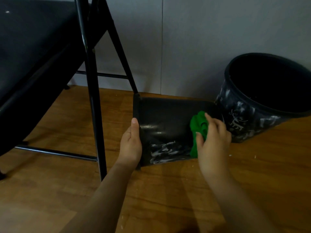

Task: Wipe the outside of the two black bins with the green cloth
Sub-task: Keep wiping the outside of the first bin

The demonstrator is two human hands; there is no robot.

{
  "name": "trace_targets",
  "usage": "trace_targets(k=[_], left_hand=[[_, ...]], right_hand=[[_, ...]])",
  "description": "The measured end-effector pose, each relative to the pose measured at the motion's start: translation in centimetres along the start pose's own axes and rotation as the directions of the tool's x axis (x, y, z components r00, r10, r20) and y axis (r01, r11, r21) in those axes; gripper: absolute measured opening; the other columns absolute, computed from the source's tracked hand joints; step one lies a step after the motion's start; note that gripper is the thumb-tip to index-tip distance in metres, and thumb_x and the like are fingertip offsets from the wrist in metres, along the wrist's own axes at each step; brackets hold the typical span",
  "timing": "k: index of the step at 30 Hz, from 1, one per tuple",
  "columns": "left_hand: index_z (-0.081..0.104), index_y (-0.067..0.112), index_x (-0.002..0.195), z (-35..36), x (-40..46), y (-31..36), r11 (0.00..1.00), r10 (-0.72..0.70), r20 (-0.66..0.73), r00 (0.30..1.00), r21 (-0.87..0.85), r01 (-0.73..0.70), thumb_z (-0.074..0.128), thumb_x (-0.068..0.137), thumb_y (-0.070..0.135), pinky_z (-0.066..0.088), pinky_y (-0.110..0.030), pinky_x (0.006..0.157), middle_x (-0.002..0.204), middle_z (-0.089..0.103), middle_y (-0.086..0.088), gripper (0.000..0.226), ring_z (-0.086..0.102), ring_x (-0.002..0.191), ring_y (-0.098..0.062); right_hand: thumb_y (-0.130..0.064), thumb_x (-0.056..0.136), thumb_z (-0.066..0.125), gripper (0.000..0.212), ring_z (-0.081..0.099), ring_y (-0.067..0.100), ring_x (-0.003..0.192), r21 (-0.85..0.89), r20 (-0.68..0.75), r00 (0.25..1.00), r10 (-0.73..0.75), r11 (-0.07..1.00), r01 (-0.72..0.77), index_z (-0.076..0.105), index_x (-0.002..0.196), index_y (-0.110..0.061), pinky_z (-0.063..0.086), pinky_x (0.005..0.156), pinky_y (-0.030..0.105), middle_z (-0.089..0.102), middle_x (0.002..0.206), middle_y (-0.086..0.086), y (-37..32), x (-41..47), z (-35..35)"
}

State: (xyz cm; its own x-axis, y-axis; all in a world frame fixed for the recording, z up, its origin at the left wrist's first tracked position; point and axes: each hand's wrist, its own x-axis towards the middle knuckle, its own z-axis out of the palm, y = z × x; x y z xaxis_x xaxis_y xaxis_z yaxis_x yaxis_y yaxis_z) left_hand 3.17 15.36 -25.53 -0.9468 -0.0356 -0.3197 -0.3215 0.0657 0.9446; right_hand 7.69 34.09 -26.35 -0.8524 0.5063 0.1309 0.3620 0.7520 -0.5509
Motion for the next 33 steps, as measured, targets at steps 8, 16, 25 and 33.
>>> trace_targets(k=[8, 16, 25, 33], left_hand=[[0.066, 0.014, 0.103, 0.0, 0.1, 0.0, 1.000, -0.002, -0.025, 1.000, 0.015, 0.002, 0.027, 0.101, 0.057, 0.056, -0.030, 0.076, 0.097, 0.070, -0.013, 0.058, 0.069, 0.088, -0.023], [0.066, 0.021, 0.098, 0.3, 0.2, 0.2, 1.000, 0.009, -0.049, 0.999, 0.028, -0.008, 0.026, 0.100, 0.057, 0.051, -0.024, 0.070, 0.096, 0.071, -0.007, 0.054, 0.069, 0.084, -0.015], [0.066, 0.020, 0.099, 0.2, 0.1, 0.0, 0.998, 0.035, -0.046, 0.998, 0.058, -0.033, 0.025, 0.100, 0.057, 0.050, -0.024, 0.070, 0.094, 0.071, -0.007, 0.055, 0.070, 0.080, -0.011], [0.065, 0.016, 0.102, 0.2, 0.5, 0.6, 0.997, 0.023, -0.032, 0.999, 0.070, -0.021, 0.026, 0.101, 0.056, 0.049, -0.021, 0.064, 0.092, 0.071, -0.006, 0.057, 0.070, 0.075, -0.009]], right_hand=[[-0.028, 0.083, 0.055, 0.069, 0.034, 0.019, 0.131, -0.052, 0.135, 0.950, -0.283, 0.955, 0.292, 0.032, 0.148, -0.031, 0.037, 0.107, 0.039, 0.039, 0.143, -0.006, -1.5, -2.2, 0.4], [-0.024, 0.087, 0.059, 0.065, 0.036, 0.023, 0.130, -0.007, 0.009, 0.996, -0.093, 0.996, 0.093, 0.034, 0.147, -0.028, 0.042, 0.104, 0.041, 0.040, 0.142, -0.002, -0.3, -0.8, 0.0], [-0.020, 0.091, 0.059, 0.060, 0.038, 0.027, 0.127, 0.012, -0.085, 0.994, 0.065, 0.998, -0.064, 0.037, 0.146, -0.024, 0.043, 0.102, 0.041, 0.042, 0.140, 0.003, 2.5, 1.2, -0.7], [-0.021, 0.090, 0.060, 0.060, 0.038, 0.024, 0.127, -0.023, -0.053, 0.998, -0.039, 0.999, 0.038, 0.037, 0.146, -0.025, 0.040, 0.102, 0.037, 0.042, 0.140, 0.000, 4.1, 2.4, -1.0]])
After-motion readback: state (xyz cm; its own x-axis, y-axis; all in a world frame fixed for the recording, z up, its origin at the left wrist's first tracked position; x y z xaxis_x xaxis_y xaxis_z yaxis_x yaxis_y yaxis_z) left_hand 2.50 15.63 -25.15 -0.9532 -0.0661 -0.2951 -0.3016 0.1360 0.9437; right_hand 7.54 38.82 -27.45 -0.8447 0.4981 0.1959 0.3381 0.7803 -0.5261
